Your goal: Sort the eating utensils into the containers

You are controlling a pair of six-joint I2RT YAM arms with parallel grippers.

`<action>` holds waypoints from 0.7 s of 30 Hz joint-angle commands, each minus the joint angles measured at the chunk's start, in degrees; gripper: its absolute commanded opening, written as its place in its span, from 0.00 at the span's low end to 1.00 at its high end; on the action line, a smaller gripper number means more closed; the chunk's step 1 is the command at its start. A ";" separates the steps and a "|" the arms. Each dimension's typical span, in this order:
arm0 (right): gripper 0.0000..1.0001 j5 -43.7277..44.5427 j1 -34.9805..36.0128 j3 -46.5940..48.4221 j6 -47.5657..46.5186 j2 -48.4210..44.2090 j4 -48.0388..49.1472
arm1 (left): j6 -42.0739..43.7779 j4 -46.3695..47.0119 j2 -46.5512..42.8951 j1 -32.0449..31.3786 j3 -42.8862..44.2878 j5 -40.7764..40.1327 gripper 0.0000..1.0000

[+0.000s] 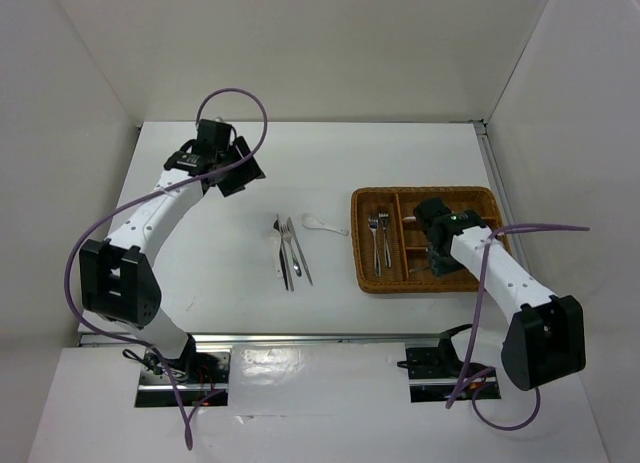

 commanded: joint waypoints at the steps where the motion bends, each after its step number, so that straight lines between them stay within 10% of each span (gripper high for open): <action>1: 0.00 3.60 -1.72 -0.36 5.82 -1.86 -2.14 | 1.65 0.97 1.24 0.38 0.62 0.62 0.73; 14: 0.00 4.13 -3.40 0.69 9.24 8.41 -0.12 | 2.89 0.44 5.02 4.60 1.93 1.85 0.72; 21: 0.29 3.61 -4.45 0.69 6.44 8.43 1.64 | 4.03 0.44 7.83 5.74 4.48 2.38 0.71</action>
